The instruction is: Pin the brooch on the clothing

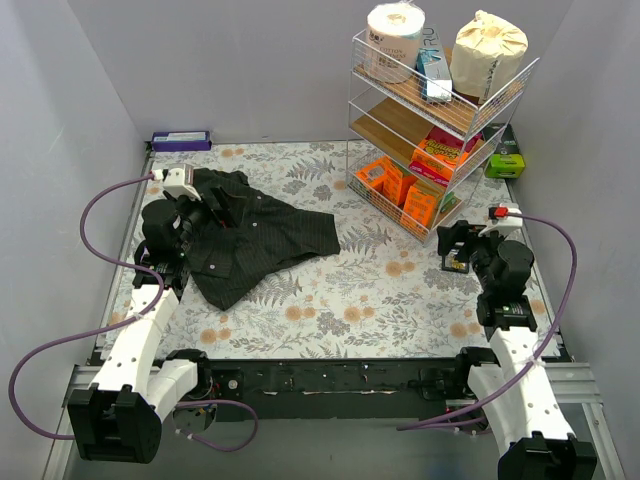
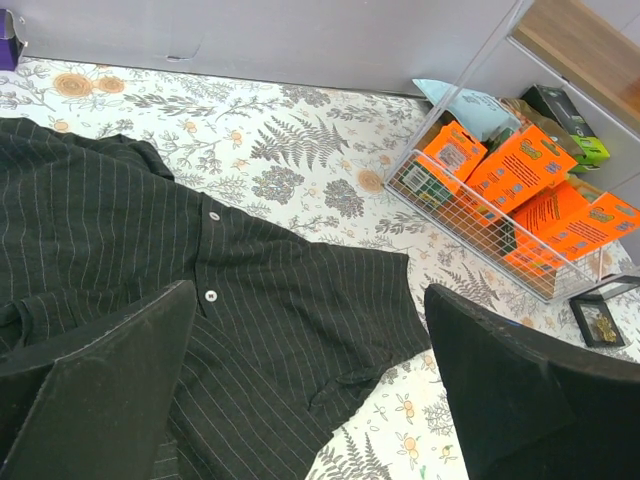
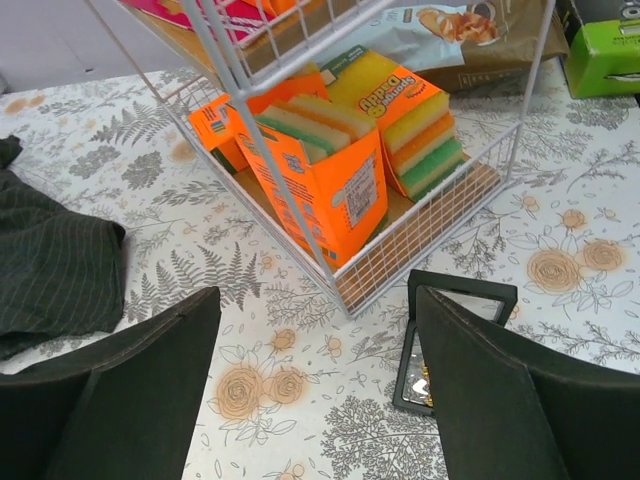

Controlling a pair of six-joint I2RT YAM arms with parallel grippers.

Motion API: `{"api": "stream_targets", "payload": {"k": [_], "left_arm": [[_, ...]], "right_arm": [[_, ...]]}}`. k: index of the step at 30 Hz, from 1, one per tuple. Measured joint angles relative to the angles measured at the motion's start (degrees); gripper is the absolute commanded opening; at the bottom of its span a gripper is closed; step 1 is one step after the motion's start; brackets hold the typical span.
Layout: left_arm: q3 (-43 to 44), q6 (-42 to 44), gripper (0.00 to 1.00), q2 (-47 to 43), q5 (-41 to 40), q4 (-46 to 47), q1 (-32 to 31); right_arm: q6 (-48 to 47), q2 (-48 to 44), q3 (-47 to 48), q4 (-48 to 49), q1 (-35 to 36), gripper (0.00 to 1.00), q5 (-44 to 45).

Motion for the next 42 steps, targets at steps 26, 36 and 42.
{"api": "stream_targets", "payload": {"k": [26, 36, 42], "left_arm": [[2.7, 8.7, 0.98, 10.2, 1.1, -5.1, -11.1], [4.9, 9.8, 0.98, 18.9, -8.8, -14.3, -12.4], [4.9, 7.2, 0.98, 18.9, -11.5, -15.3, -2.5]], "right_arm": [[-3.5, 19.8, 12.2, -5.2, 45.3, 0.85, 13.1], [-0.1, 47.7, 32.3, -5.4, 40.1, 0.83, 2.4], [1.8, 58.9, 42.7, -7.0, 37.1, 0.81, -0.3]]}}
